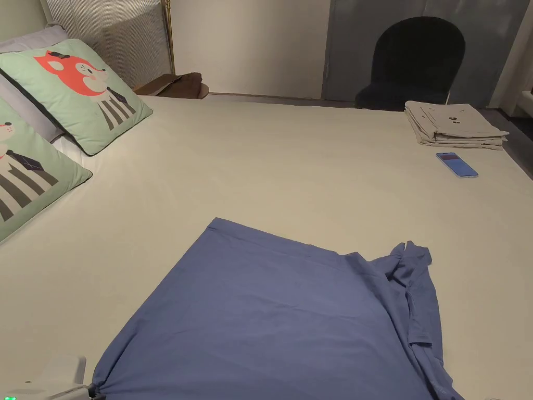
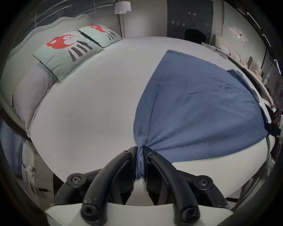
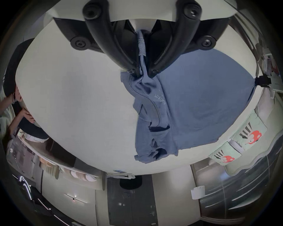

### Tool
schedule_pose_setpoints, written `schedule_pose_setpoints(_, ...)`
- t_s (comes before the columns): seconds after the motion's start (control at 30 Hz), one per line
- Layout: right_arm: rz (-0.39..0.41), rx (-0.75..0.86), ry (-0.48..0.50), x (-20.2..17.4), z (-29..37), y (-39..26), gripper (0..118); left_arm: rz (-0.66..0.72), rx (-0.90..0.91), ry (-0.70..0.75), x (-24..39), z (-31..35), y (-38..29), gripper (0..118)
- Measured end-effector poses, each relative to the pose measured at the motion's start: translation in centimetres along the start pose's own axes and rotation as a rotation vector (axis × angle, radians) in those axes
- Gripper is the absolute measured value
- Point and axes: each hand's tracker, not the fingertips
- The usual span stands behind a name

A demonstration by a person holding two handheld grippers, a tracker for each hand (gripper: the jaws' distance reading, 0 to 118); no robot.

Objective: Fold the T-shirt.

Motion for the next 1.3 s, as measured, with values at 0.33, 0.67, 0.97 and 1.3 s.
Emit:
schedule_pose_setpoints(0.33,0.041,0.133,-0.070,-0.8,2.7,4.9,105,-0.035,0.084,-0.035,2.3,1.6,3.7,108)
schedule_pose_setpoints(0.67,0.094,0.505,-0.034,-5.1,9.1,12.1,105,-0.065,0.465,-0.167,9.0,9.6,10.7,109)
schedule_pose_setpoints(0.97,0.142,0.684,-0.090,-7.7,11.5,15.0,86,-0.024,0.817,-0.150,12.8,13.7,12.8,109)
schedule_pose_setpoints(1.3,0.194,0.755,-0.120,-8.4,11.4,15.6,0,-0.014,0.918,-0.166,14.1,11.8,13.6,0)
